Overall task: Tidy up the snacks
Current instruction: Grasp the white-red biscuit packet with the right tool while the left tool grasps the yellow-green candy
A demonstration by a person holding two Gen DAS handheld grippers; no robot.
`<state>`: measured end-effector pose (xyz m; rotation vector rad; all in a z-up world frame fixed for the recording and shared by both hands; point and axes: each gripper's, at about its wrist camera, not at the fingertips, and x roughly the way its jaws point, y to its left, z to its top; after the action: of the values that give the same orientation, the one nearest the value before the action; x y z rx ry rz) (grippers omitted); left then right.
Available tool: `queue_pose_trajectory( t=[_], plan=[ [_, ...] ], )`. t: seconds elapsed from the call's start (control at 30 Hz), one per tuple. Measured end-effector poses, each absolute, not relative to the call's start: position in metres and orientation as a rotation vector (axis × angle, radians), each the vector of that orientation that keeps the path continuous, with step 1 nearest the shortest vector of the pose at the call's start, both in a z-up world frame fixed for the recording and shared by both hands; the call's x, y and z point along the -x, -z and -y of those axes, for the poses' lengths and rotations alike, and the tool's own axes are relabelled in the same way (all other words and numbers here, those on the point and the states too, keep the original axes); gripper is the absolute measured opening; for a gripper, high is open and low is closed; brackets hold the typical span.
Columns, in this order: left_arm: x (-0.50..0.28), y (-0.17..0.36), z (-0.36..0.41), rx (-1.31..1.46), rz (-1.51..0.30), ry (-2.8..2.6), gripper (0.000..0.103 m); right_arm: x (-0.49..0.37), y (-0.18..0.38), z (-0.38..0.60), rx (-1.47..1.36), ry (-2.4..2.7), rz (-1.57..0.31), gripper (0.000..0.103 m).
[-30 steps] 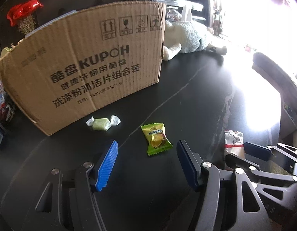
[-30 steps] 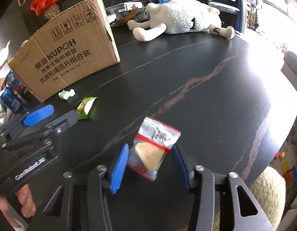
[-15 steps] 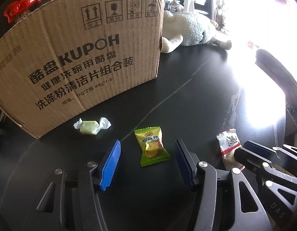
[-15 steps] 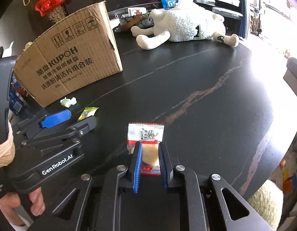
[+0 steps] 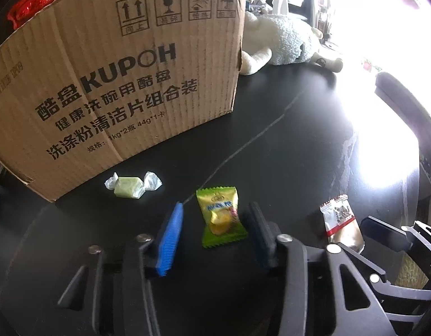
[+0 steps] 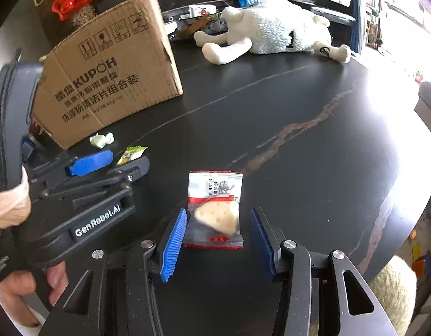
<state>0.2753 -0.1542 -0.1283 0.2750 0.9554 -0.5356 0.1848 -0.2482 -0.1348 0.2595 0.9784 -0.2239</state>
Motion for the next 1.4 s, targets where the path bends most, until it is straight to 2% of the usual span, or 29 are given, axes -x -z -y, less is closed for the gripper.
queue_pose_trajectory(
  t=[0.03, 0.07, 0.1, 0.13, 0.53, 0.6, 0.63, 0.93, 1.03, 1.4],
  plan=[
    [-0.275, 0.128, 0.153, -0.274, -0.955, 0.536, 0.032, -0.185, 0.135, 0.247, -0.248, 0.228, -0.977, 0.048],
    [-0.275, 0.128, 0.153, -0.274, -0.955, 0.536, 0.029, -0.185, 0.135, 0.247, -0.244, 0.230, -0.975, 0.048],
    [-0.275, 0.128, 0.152, -0.274, -0.955, 0.535, 0.029, -0.185, 0.135, 0.247, -0.242, 0.230, -0.973, 0.046],
    [-0.275, 0.128, 0.151, -0.272, -0.955, 0.534, 0.029, -0.185, 0.135, 0.247, -0.235, 0.233, -0.972, 0.038],
    [-0.256, 0.106, 0.141, -0.254, -0.937, 0.536, 0.026, -0.181, 0.123, 0.247, -0.229, 0.205, -0.928, 0.033],
    [-0.251, 0.099, 0.139, -0.255, -0.927, 0.533, 0.010, -0.180, 0.119, 0.247, -0.232, 0.194, -0.917, 0.033],
    [-0.250, 0.097, 0.138, -0.256, -0.926, 0.530, 0.005, -0.179, 0.117, 0.247, -0.235, 0.190, -0.911, 0.033],
    [-0.240, 0.089, 0.125, -0.220, -0.918, 0.532, 0.006, -0.175, 0.107, 0.245, -0.261, 0.141, -0.895, 0.033],
    [-0.240, 0.095, 0.123, -0.210, -0.943, 0.525, 0.019, -0.175, 0.108, 0.242, -0.255, 0.129, -0.899, 0.033],
    [-0.243, 0.108, 0.143, -0.179, -0.997, 0.506, 0.023, -0.179, 0.107, 0.255, -0.263, 0.092, -0.911, 0.033]
  ],
)
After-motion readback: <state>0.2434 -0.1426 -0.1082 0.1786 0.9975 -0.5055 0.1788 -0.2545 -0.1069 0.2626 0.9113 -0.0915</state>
